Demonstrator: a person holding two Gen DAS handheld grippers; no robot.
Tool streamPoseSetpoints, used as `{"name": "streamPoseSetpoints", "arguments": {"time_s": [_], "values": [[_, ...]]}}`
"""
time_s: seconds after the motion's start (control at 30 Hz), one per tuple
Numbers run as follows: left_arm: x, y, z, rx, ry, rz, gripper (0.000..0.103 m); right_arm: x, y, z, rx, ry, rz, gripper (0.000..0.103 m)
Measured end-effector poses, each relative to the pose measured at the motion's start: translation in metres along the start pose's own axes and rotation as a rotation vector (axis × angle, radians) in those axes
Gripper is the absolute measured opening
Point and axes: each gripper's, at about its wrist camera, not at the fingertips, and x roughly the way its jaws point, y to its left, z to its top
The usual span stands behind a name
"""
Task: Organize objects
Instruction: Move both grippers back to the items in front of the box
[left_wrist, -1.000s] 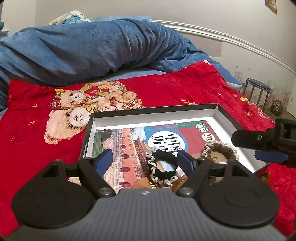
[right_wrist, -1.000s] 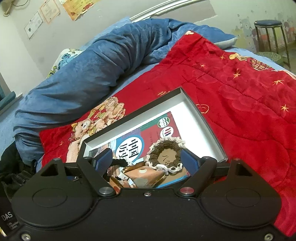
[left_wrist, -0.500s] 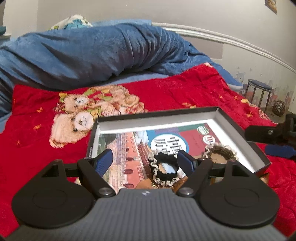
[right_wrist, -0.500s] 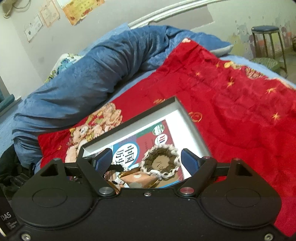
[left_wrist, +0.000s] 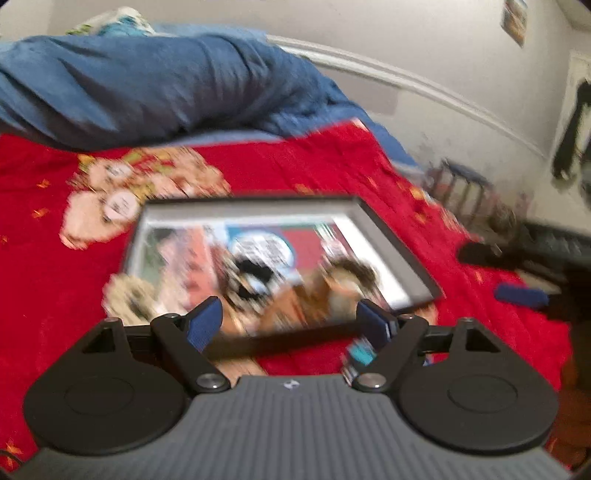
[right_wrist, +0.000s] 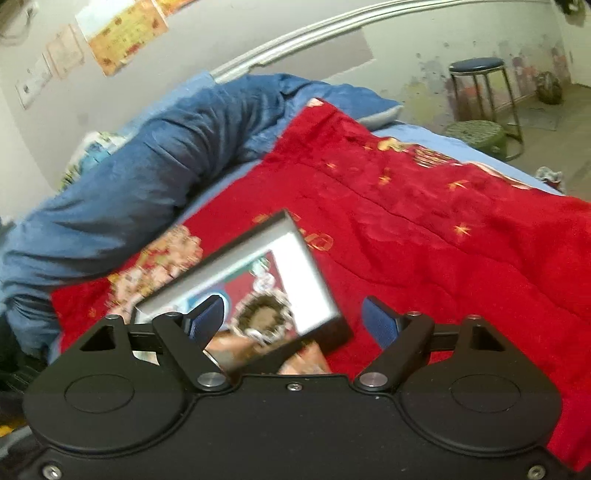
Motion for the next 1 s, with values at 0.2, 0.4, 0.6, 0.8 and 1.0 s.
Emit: {"name": "streamPoseSetpoints", "arguments": {"time_s": [0.2,0.4,0.6,0.8,1.0], "values": [[0.016,-0.035,-0.035,0.021,0.126,-0.09,0.087,0.027,-0.003,-0.009,0.016,0.123,-0.009,0.078],[0.041,-0.044,-0.045,0.029,0.149,-0.053,0.078,0.053,0.0,-0.02,0.01,0.193,-0.033,0.078],[0.053,-0.051,-0.048,0.089,0.136,-0.053,0.049,0.076,0.002,-0.023,0.004,0.254,-0.033,0.067],[0.054,-0.06,-0.048,0.129,0.147,-0.111,0.015,0.08,-0.001,-0.024,0.026,0.256,-0.035,0.045],[0.046,-0.061,-0.045,0.128,0.142,-0.105,0.013,0.065,-0.003,-0.019,0.038,0.215,-0.04,0.039]]}}
